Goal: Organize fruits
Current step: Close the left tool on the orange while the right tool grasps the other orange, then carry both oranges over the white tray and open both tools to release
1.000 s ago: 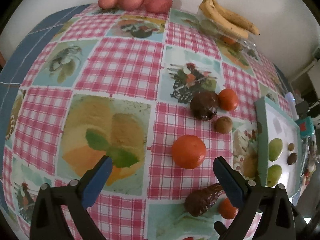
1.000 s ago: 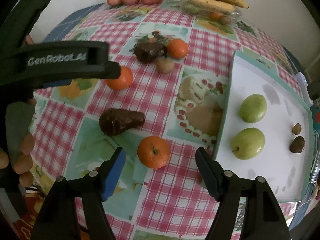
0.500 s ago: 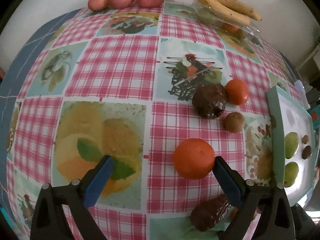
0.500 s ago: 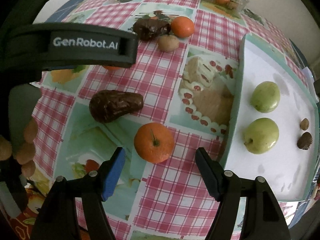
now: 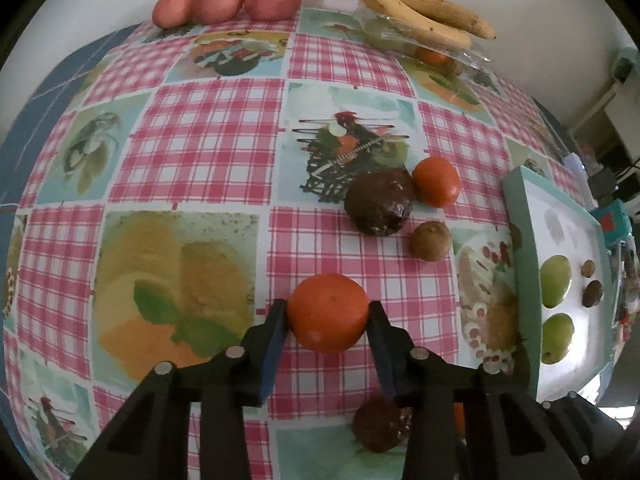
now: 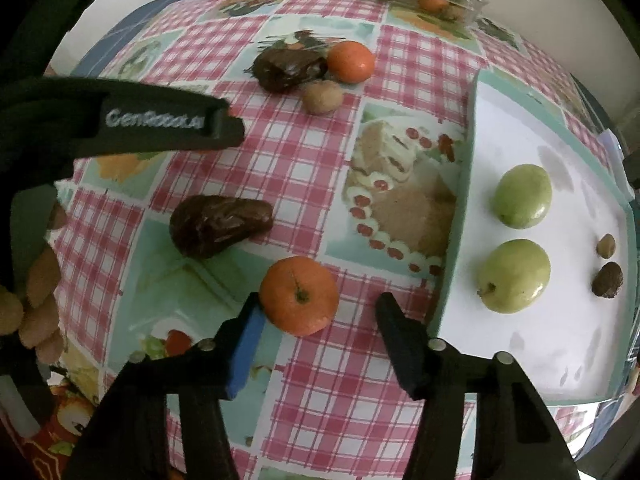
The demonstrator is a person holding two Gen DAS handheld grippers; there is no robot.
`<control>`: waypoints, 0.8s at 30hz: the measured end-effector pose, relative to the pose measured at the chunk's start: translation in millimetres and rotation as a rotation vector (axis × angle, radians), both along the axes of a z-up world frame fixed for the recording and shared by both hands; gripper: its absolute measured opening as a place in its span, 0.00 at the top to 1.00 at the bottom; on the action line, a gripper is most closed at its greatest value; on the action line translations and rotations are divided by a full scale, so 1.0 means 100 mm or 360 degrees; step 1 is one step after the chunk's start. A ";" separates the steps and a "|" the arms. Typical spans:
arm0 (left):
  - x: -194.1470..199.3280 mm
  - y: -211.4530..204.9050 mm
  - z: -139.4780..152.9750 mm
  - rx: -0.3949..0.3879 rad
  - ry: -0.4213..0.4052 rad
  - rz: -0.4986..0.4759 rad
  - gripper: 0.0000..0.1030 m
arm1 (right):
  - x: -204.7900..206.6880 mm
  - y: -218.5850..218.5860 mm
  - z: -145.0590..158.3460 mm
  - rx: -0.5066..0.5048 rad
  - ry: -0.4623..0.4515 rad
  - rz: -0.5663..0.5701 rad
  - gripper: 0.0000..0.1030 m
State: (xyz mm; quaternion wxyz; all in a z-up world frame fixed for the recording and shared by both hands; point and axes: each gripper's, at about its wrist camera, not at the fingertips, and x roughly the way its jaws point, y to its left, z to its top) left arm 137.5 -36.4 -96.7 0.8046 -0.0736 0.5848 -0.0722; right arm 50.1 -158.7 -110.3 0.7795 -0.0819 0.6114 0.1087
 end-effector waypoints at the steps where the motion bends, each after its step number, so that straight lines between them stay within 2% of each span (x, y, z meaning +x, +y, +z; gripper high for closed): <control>1: 0.00 0.00 0.00 -0.0007 0.0001 0.0004 0.59 | 0.01 -0.01 0.01 0.0000 -0.0004 -0.0005 0.49; 6: -0.01 0.07 0.00 -0.0046 0.0017 0.0050 0.60 | 0.04 -0.06 0.03 0.0016 -0.0014 -0.0029 0.64; 10: -0.06 0.22 0.03 -0.0072 0.0024 0.0117 0.60 | 0.06 -0.10 0.06 0.0031 -0.0011 -0.0039 0.64; 14: -0.10 0.32 0.13 -0.0092 -0.0023 0.0179 0.60 | 0.06 -0.17 0.15 0.0072 -0.0041 -0.0068 0.64; 19: -0.17 0.45 0.36 -0.0155 -0.0134 0.0236 0.60 | 0.08 -0.33 0.37 0.0126 -0.0157 -0.0149 0.64; 24: -0.22 0.50 0.52 -0.0189 -0.0216 0.0274 0.60 | 0.10 -0.65 0.60 0.0117 -0.0310 -0.0334 0.64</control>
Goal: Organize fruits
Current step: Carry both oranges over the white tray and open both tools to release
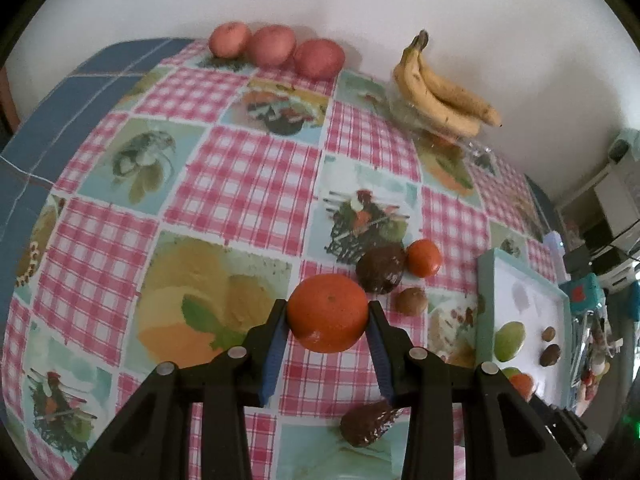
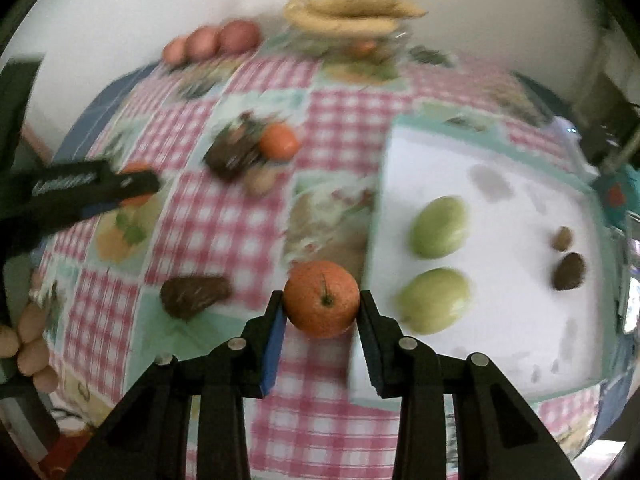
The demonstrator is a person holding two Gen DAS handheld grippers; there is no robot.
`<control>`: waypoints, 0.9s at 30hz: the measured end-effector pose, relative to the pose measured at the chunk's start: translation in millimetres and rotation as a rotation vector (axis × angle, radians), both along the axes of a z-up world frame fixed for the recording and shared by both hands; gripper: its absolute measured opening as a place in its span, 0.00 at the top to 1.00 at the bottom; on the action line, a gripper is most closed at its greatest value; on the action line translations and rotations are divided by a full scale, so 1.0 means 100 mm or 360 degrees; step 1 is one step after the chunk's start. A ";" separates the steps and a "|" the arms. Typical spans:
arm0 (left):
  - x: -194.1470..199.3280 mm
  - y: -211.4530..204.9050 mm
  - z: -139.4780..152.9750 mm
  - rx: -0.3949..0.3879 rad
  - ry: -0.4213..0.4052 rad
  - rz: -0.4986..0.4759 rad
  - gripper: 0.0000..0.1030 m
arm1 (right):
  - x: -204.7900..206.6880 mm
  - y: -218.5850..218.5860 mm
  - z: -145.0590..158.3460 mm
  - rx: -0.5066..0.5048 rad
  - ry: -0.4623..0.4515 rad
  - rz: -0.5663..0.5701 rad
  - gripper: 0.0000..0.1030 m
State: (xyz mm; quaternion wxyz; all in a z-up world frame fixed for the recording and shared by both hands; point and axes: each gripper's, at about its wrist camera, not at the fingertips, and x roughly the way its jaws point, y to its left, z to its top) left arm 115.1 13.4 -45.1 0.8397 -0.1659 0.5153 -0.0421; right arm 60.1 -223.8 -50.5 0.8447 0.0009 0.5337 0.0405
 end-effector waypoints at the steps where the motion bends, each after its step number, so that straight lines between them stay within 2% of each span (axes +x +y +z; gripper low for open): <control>1: -0.01 -0.01 0.03 -0.0001 -0.0013 -0.0005 0.60 | 0.01 -0.06 0.02 0.0002 -0.0009 -0.0032 0.64; 9: -0.06 -0.38 0.15 0.0000 -0.0090 -0.0157 0.60 | 0.00 -0.69 -0.01 -0.0078 0.0003 -0.0381 0.64; 12: -0.11 -0.58 0.15 -0.0021 -0.0088 -0.0252 0.60 | -0.04 -0.96 0.00 -0.0125 0.0005 -0.0526 0.64; 17: -0.23 -1.00 0.14 -0.0030 -0.0084 -0.0443 0.60 | -0.14 -1.42 0.01 -0.0086 0.0000 -0.0736 0.64; 23: -0.43 -1.59 0.11 -0.0028 -0.0067 -0.0693 0.60 | -0.25 -1.78 0.02 -0.0045 -0.0011 -0.0899 0.64; 27: -0.53 -1.87 0.04 -0.0018 -0.0049 -0.0795 0.60 | -0.33 -1.91 0.05 -0.0042 -0.0041 -0.0966 0.64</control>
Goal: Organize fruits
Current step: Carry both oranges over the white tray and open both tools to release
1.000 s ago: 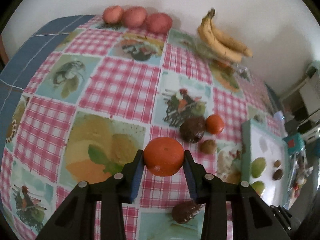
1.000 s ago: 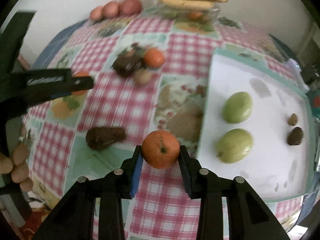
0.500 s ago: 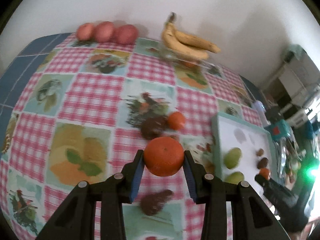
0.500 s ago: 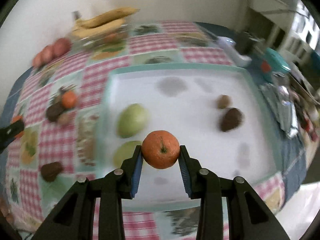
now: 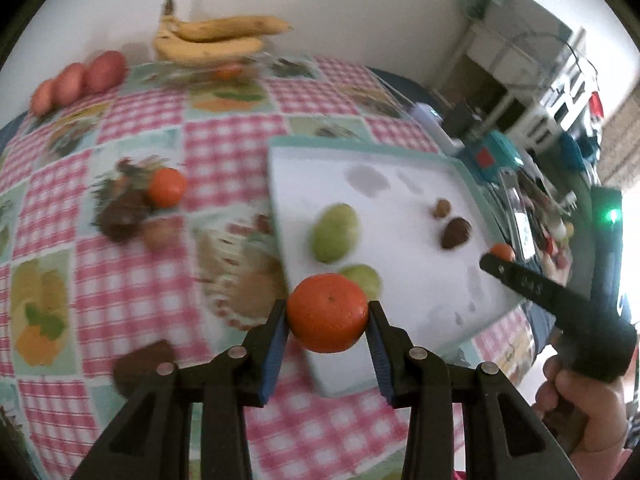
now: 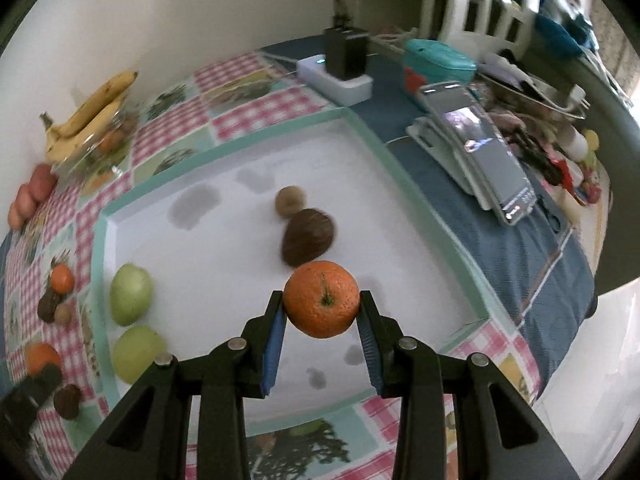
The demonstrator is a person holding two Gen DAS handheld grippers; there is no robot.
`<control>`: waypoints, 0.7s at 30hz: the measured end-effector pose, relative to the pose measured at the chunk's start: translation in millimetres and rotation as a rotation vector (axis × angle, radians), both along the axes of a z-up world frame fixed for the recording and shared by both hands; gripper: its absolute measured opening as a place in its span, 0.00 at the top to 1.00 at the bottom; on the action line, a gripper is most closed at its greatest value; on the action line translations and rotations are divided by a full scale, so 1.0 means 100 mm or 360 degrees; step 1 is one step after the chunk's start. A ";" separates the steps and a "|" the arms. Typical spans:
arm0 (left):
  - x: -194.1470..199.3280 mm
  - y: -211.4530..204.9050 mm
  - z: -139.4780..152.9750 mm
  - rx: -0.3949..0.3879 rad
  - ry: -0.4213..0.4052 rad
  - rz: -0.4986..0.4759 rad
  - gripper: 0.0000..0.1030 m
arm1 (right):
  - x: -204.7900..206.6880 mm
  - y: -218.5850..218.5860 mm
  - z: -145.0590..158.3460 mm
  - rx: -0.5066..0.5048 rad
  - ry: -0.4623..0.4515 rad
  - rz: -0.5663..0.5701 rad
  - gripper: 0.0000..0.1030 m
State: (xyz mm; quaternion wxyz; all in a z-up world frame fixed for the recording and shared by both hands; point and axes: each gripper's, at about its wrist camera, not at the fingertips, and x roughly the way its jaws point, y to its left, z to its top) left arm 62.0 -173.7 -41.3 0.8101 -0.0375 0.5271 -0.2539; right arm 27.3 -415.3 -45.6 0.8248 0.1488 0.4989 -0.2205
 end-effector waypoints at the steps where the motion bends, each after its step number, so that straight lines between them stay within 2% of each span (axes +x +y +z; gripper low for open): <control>1: -0.03 -0.07 -0.03 -0.0002 0.0012 -0.0028 0.60 | 0.00 -0.03 -0.01 0.0000 -0.0003 -0.0013 0.64; 9: -0.20 -0.51 -0.25 0.0098 0.0042 -0.0208 0.60 | -0.01 -0.11 -0.07 0.0030 0.0012 -0.0037 0.64; 18: -0.13 -0.48 -0.47 0.0111 0.0169 -0.0161 0.60 | 0.06 -0.09 -0.29 0.0080 0.0114 0.0010 0.64; 21: -0.13 -0.49 -0.47 0.0133 0.0158 -0.0169 0.60 | 0.07 -0.08 -0.35 0.0106 0.0136 0.0014 0.64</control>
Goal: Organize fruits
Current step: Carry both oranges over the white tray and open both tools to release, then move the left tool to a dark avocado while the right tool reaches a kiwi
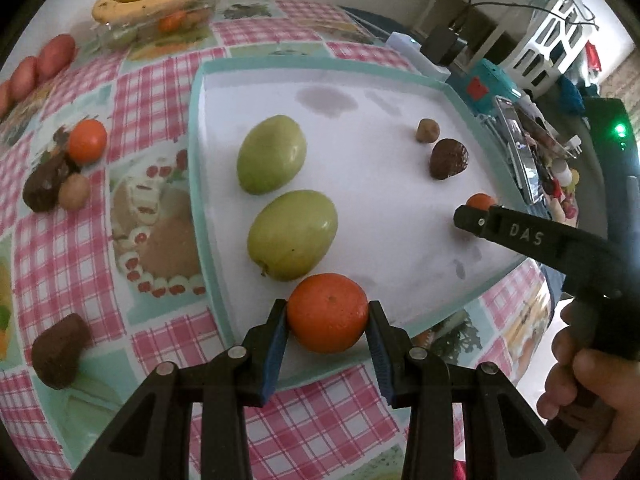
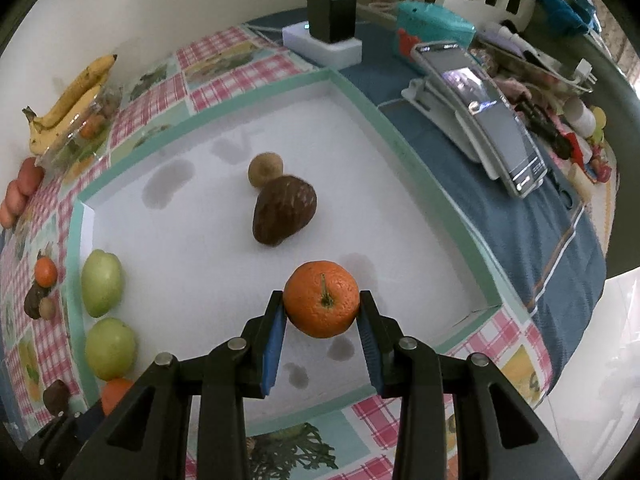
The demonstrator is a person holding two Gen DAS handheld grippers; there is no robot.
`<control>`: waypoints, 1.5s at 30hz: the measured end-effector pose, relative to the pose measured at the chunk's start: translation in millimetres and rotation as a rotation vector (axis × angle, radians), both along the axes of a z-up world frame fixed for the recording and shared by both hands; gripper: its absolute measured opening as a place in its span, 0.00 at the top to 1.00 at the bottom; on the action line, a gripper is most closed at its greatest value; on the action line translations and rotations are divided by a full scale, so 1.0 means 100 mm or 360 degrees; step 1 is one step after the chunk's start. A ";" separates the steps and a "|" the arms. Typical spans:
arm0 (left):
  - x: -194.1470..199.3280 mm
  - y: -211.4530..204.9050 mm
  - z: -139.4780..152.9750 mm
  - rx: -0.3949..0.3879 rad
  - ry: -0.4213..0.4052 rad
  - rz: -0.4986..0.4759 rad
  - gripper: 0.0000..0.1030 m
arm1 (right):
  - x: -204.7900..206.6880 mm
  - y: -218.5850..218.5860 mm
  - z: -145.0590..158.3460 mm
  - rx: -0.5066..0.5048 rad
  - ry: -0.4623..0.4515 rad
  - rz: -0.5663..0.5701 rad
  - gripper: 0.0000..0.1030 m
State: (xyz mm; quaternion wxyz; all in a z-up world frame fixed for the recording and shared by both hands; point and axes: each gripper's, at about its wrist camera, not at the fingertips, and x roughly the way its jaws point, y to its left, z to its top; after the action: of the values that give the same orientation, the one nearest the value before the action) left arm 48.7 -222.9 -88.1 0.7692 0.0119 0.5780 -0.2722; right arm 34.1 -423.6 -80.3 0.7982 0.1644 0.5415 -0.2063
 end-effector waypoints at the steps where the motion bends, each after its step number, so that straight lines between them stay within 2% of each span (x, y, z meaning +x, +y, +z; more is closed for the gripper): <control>1: 0.00 0.00 0.00 0.0003 -0.0003 -0.0002 0.60 | 0.00 0.00 -0.02 0.0008 0.0006 0.0002 0.64; 13: 0.02 -0.03 -0.01 0.0027 -0.0002 -0.0006 0.59 | 0.05 0.07 -0.10 -0.0041 0.0059 0.0036 0.63; 15: 0.01 -0.03 -0.01 0.0033 -0.0005 -0.0010 0.58 | 0.06 0.09 -0.11 -0.0041 0.0055 0.0045 0.57; 17: 0.02 -0.03 -0.01 0.0030 -0.0002 -0.0012 0.58 | 0.08 0.10 -0.12 -0.0052 0.0064 0.0061 0.46; 20: 0.02 -0.02 0.00 0.0027 -0.0002 -0.0017 0.56 | 0.09 0.10 -0.12 -0.0048 0.0060 0.0060 0.43; 22: 0.00 -0.02 0.03 0.0012 -0.0005 -0.0032 0.50 | 0.09 0.09 -0.13 -0.0054 0.0060 0.0053 0.42; 24: -0.02 -0.02 0.08 -0.0012 -0.0015 -0.0056 0.38 | 0.08 0.09 -0.12 -0.0069 0.0060 0.0052 0.37; 26: -0.04 -0.02 0.15 -0.0007 -0.0054 -0.0075 0.37 | 0.07 0.11 -0.11 -0.0080 0.0041 0.0053 0.32; 29: -0.06 0.02 0.27 0.0000 -0.0127 -0.0088 0.28 | 0.08 0.09 -0.03 -0.0099 -0.0020 0.0043 0.31; 31: -0.05 0.08 0.34 0.0027 -0.0180 -0.0066 0.26 | 0.06 0.07 0.02 -0.0108 -0.0062 0.0023 0.30; 33: -0.01 0.17 0.38 0.0072 -0.0221 -0.0014 0.24 | 0.04 0.04 0.05 -0.0108 -0.0085 0.0006 0.30; 35: 0.05 0.30 0.38 0.0107 -0.0237 0.0074 0.12 | 0.03 0.03 0.06 -0.0112 -0.0090 -0.0007 0.29; 36: 0.08 0.37 0.39 0.0129 -0.0249 0.0130 0.03 | 0.03 0.02 0.06 -0.0113 -0.0088 -0.0010 0.29; 37: 0.12 0.46 0.40 0.0140 -0.0265 0.0190 0.00 | 0.03 0.02 0.05 -0.0112 -0.0087 -0.0012 0.29; 41: 0.27 0.80 0.49 0.0095 -0.0293 0.0380 0.00 | 0.00 0.02 0.06 -0.0115 -0.0087 0.0000 0.27; 42: 0.31 0.93 0.52 0.0083 -0.0304 0.0447 0.00 | 0.01 0.02 0.06 -0.0119 -0.0088 0.0008 0.24; 43: 0.33 1.03 0.54 0.0082 -0.0315 0.0493 0.00 | 0.01 0.03 0.06 -0.0122 -0.0090 0.0010 0.16; 45: 0.38 1.24 0.58 0.0094 -0.0338 0.0586 0.00 | 0.01 0.05 0.06 -0.0123 -0.0102 0.0020 0.13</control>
State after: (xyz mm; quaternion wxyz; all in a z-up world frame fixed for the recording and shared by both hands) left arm 86.9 -98.5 -30.5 0.8618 -0.0427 0.4939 -0.1072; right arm 35.6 -418.7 -74.1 0.8223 0.1365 0.5082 -0.2167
